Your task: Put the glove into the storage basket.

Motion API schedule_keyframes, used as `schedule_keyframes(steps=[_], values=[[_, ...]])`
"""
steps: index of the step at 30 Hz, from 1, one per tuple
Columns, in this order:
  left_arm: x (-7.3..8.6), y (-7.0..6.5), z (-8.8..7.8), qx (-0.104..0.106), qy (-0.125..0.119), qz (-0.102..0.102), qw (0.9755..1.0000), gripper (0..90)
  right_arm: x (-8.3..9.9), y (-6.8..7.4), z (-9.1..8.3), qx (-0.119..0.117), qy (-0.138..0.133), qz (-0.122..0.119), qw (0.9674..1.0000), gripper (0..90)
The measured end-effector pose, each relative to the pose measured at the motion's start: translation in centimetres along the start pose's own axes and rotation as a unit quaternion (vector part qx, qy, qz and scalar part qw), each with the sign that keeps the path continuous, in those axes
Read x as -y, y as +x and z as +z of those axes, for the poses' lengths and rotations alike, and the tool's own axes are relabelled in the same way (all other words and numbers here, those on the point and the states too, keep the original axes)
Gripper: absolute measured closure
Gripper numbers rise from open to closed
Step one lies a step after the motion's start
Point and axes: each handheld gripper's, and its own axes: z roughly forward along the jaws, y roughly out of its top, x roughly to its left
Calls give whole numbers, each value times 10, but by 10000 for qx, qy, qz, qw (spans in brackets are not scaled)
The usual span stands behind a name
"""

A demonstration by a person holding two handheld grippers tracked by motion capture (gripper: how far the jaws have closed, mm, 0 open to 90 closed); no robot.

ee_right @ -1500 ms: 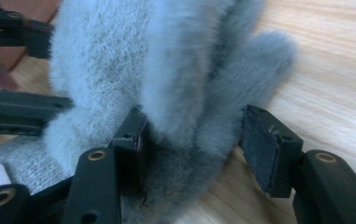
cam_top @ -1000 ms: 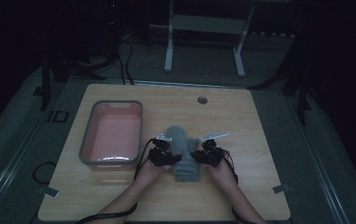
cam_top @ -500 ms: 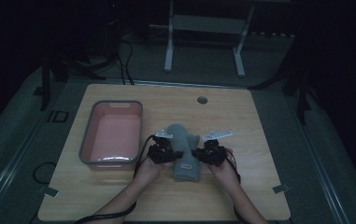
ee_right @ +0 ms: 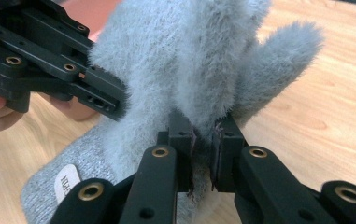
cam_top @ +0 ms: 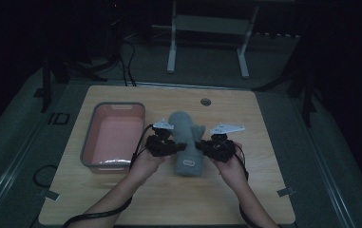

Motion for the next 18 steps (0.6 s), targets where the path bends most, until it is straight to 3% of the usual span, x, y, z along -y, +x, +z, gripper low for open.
schedule_keyframes(steps=[8, 18], values=[[-19, 10, -25, -134, -58, 102, 9998, 806, -32, 12, -1, 50, -151, -238, 9996, 817], [-30, 32, -63, -445, -160, 114, 9988, 806, -71, 32, 17, -110, -311, -416, 9986, 818]])
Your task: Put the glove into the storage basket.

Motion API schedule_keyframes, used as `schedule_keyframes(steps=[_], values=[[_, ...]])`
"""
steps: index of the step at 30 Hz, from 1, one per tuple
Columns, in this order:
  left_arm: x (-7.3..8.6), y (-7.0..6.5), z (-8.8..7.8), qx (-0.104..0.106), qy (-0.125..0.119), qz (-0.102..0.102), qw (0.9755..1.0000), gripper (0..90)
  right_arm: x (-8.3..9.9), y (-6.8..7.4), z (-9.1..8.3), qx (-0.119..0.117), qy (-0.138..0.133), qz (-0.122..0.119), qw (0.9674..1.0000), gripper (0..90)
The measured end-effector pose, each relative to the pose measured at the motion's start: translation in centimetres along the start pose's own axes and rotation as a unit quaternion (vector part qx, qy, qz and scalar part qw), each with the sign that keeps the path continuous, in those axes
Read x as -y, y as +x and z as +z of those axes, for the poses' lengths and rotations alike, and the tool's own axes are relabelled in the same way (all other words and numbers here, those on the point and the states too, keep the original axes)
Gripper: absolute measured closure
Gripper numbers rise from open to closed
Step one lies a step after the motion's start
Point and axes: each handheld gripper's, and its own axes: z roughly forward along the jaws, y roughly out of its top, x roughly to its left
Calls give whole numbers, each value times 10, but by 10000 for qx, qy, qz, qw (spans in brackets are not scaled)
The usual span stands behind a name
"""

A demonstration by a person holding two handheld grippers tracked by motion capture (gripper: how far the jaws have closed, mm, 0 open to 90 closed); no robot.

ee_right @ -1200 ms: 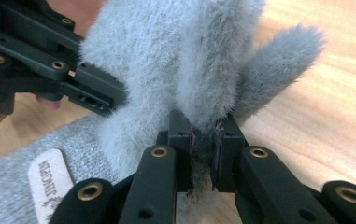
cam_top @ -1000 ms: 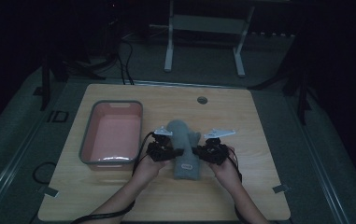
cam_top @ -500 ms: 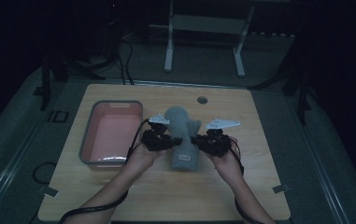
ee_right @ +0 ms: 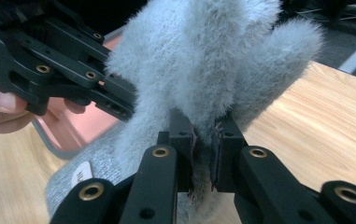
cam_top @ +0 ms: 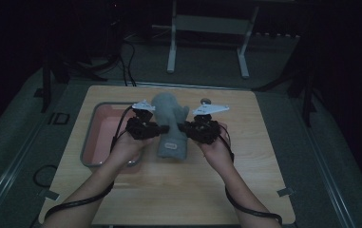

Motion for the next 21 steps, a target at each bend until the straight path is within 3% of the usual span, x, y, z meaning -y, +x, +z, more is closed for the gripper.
schedule_keyframes(steps=[12, 16, 21], values=[[0, 42, -55, -500, 1, -203, 9985, 806, -47, 30, 48, -336, -41, -167, 9993, 818], [4, 57, -76, -703, -18, -311, 9970, 807, -63, 43, 67, -484, -53, -197, 9986, 818], [14, 79, -97, -1031, 185, -431, 9936, 807, -75, 63, 98, -630, 5, -227, 9978, 818]])
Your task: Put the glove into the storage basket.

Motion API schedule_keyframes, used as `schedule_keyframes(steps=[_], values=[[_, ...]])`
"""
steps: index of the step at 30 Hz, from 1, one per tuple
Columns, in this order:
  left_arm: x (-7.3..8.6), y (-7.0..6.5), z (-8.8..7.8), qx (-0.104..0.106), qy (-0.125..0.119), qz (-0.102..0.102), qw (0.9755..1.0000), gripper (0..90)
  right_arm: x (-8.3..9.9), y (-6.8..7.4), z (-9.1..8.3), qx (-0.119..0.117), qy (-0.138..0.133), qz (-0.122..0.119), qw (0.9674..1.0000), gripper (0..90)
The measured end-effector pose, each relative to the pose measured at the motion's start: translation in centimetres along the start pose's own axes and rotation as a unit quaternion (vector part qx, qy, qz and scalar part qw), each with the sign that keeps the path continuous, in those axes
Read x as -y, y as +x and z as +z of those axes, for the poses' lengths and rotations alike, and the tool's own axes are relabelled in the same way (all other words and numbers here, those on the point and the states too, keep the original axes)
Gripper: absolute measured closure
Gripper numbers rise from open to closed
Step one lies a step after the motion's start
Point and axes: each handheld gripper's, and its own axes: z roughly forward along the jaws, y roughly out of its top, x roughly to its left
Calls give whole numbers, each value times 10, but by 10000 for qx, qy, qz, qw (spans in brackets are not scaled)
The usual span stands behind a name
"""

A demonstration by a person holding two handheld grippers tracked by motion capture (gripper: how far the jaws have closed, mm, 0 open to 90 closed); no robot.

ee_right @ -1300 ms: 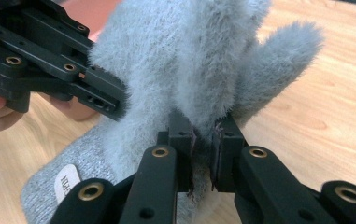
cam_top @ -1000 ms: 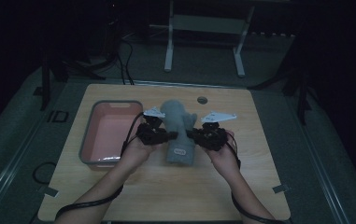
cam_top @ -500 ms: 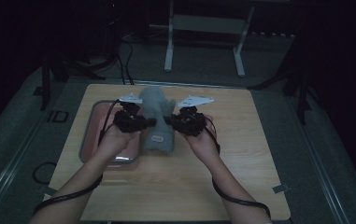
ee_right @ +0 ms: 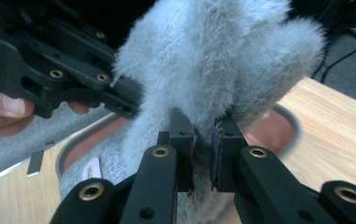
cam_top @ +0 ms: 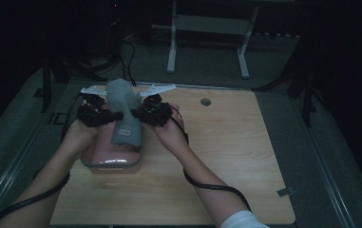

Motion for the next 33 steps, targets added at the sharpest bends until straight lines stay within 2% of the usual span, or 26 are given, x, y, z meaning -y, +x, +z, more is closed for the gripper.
schedule_keyframes(steps=[5, 8, 11, 15, 16, 17, 18, 19, 23, 26, 28, 30, 33], values=[[18, 22, 3, -159, 334, -230, 9991, 806, 5, 10, 35, -151, 174, 136, 9996, 818], [33, 32, 18, -167, 566, -418, 9974, 806, 17, 11, 55, -150, 399, 236, 9988, 818], [44, 38, 36, -215, 771, -578, 9951, 806, 32, 6, 72, -151, 643, 450, 9968, 818], [53, 42, 59, -245, 1080, -725, 9912, 806, 47, -1, 89, 17, 1021, 677, 9925, 817], [54, 42, 65, -289, 1164, -715, 9902, 806, 50, -3, 92, 81, 1110, 723, 9912, 817], [54, 42, 65, -289, 1164, -715, 9902, 805, 50, -3, 92, 81, 1110, 723, 9912, 817], [55, 41, 73, -361, 1311, -676, 9884, 805, 52, -4, 96, 150, 1189, 733, 9901, 817], [55, 41, 78, -387, 1359, -691, 9875, 805, 56, -5, 101, 255, 1348, 754, 9877, 816], [56, 43, 89, -460, 1525, -717, 9846, 804, 55, -6, 105, 384, 1453, 608, 9868, 780], [59, 42, 99, -556, 1728, -686, 9810, 803, 53, -9, 106, 298, 1507, 586, 9864, 686], [62, 43, 105, -586, 1740, -754, 9801, 801, 53, -10, 106, 241, 1546, 499, 9864, 609], [62, 43, 107, -639, 1756, -734, 9796, 796, 54, -10, 103, 227, 1526, 309, 9875, 587], [60, 41, 108, -698, 1787, -660, 9792, 782, 52, -12, 97, 109, 1410, 268, 9896, 530]])
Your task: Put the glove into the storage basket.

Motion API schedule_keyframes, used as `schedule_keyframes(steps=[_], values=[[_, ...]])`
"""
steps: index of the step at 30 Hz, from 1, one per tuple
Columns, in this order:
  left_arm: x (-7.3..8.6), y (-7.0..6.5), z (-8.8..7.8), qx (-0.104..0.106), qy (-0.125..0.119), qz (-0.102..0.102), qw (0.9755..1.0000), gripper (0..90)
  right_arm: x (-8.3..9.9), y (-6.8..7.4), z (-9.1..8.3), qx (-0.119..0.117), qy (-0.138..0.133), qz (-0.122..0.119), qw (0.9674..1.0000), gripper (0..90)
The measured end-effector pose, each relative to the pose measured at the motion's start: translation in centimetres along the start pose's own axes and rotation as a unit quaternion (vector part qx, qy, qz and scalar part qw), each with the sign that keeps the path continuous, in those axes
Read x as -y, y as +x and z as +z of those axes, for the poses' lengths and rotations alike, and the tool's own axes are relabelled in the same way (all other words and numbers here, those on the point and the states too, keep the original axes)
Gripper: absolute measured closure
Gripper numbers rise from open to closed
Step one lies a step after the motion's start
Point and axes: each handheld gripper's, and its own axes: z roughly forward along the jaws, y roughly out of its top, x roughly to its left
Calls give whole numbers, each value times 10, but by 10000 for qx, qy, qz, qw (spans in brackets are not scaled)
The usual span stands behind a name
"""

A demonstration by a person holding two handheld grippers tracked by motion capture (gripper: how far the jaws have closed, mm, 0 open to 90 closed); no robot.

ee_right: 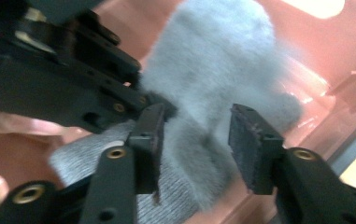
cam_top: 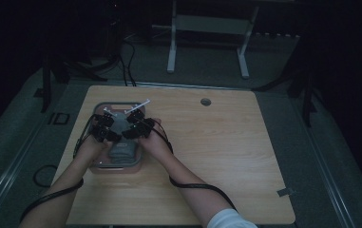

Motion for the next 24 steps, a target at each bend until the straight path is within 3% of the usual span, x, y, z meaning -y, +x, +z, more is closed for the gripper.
schedule_keyframes(steps=[4, 6, 9, 11, 13, 14, 18, 21, 24], values=[[1, 1, -4, -6, -136, -22, 9999, 711, -1, -1, -10, -58, -123, -131, 9998, 472], [2, 2, -10, -49, -384, -80, 9992, 603, -1, -4, -16, -112, -211, -174, 9996, 421], [5, 4, -25, -75, -831, -116, 9964, 442, -1, -8, -24, -181, -265, -134, 9994, 353], [8, 7, -35, 50, -1102, -208, 9937, 373, -1, -10, -29, -257, -306, -197, 9990, 272], [12, 7, -43, 192, -1263, -168, 9917, 282, 0, -11, -33, -335, -318, -260, 9986, 221], [12, 7, -43, 192, -1263, -168, 9917, 262, 0, -11, -33, -335, -318, -260, 9986, 221], [24, -5, -58, 195, -1619, 56, 9866, 216, 4, -13, -41, -473, -331, -297, 9979, 182], [35, -14, -65, 267, -1870, 213, 9818, 199, 9, -11, -46, -588, -378, -480, 9964, 166], [44, -22, -69, 424, -1975, 318, 9789, 183, 14, -11, -49, -627, -364, -620, 9954, 165]])
